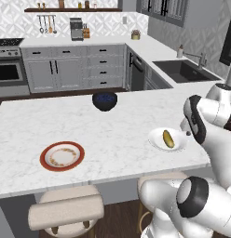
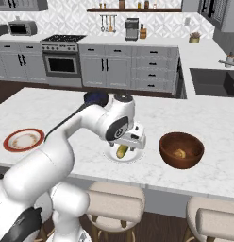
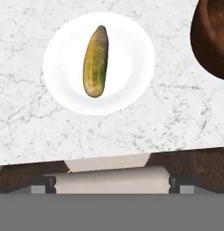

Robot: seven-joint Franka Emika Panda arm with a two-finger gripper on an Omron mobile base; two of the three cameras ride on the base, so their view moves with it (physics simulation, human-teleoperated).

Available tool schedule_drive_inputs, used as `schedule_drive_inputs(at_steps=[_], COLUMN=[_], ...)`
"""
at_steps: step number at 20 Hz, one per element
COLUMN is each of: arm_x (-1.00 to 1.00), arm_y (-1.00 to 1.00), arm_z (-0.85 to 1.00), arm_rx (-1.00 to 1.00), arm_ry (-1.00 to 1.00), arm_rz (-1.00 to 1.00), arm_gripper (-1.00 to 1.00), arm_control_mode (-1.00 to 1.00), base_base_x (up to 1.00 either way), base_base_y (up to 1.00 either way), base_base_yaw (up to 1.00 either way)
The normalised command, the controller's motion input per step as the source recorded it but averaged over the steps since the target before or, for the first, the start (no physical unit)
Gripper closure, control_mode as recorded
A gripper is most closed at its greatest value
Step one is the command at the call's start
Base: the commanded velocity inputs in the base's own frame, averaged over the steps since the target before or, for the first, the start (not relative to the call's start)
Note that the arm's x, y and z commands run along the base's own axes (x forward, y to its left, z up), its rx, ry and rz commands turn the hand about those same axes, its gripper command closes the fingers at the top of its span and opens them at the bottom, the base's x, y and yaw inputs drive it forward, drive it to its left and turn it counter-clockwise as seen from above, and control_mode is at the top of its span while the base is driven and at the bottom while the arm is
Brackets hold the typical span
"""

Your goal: Pick the chicken drumstick and cucumber from their plates and place them in the bowl. Then put the bowl in the fridge.

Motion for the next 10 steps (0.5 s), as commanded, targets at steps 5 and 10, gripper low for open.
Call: schedule_drive_inputs(at_steps=[5, 10], arm_x=[0.09, 0.39], arm_y=[0.72, 0.04], arm_z=[0.0, 0.0], arm_rx=[-0.11, 0.0], arm_ry=[0.01, 0.0], arm_rz=[0.04, 0.0], arm_gripper=[-1.0, -1.0], arm_control_mode=[-1.0, -1.0], base_base_x=[0.0, 0.0], base_base_y=[0.0, 0.0], base_base_yaw=[0.0, 0.0])
